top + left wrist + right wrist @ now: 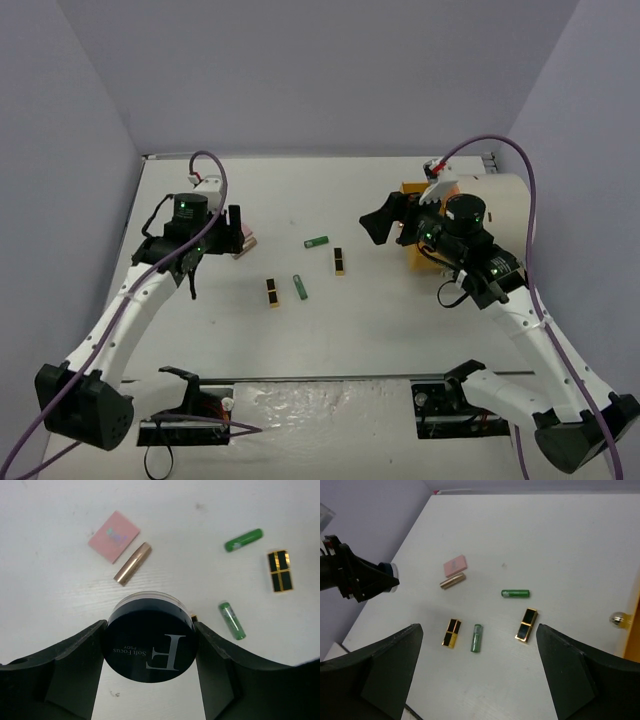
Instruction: Organize the makeup
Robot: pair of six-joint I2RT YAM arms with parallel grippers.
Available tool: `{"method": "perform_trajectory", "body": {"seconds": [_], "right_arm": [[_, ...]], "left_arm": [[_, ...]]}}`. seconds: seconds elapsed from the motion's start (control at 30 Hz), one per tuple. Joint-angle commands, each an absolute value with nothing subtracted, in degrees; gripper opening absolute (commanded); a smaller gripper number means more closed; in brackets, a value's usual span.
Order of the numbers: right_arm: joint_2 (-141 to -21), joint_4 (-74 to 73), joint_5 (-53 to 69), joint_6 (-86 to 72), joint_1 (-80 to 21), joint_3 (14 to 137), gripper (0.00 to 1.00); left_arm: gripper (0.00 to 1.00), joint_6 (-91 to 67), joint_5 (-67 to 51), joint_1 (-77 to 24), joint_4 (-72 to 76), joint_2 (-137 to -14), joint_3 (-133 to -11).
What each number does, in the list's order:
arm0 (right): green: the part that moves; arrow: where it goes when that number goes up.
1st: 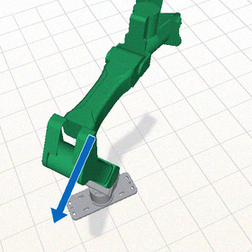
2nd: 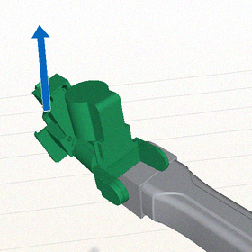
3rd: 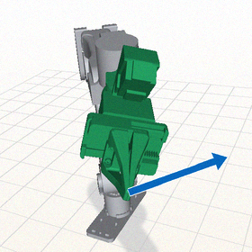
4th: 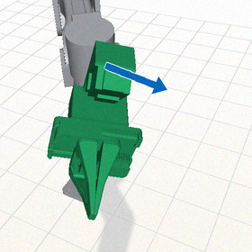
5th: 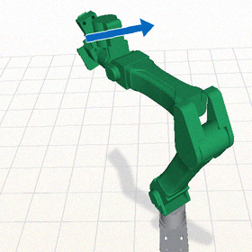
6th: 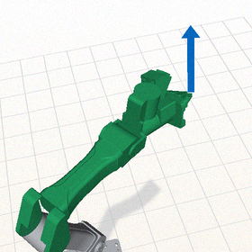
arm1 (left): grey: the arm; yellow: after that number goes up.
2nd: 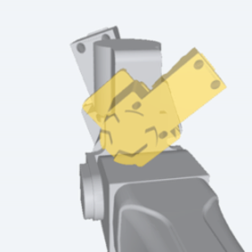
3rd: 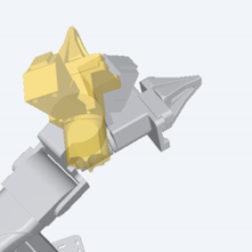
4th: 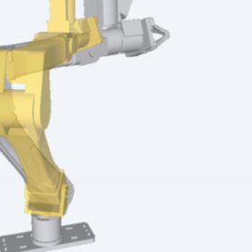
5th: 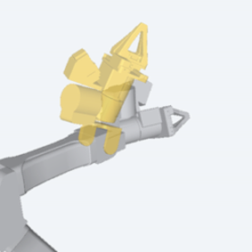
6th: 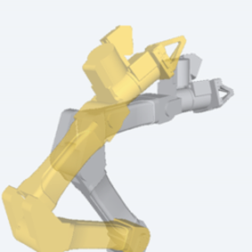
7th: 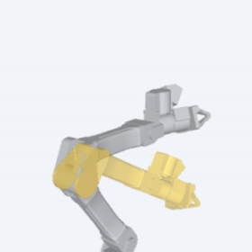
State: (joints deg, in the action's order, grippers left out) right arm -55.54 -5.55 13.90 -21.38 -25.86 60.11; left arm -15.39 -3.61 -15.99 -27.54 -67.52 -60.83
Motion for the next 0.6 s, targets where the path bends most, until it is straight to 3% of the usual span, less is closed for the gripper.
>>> {"method": "perform_trajectory", "body": {"seconds": [0.0, 0.23, 0.57], "right_arm": [[-60.94, -2.29, 25.58, -25.99, -25.81, 66.07, 0.90], [-69.67, -2.06, 31.94, -28.85, -27.69, 73.18, 0.81], [-76.03, 1.48, 34.45, -31.87, -32.53, 77.31, 0.76]], "left_arm": [[0.22, -6.96, -13.54, -19.11, -20.23, -60.54, -61.55], [0.22, -3.83, -18.95, -29.38, -14.16, -57.73, -63.32], [0.23, 1.64, -19.31, -39.81, -11.76, -61.05, -67.28]]}}
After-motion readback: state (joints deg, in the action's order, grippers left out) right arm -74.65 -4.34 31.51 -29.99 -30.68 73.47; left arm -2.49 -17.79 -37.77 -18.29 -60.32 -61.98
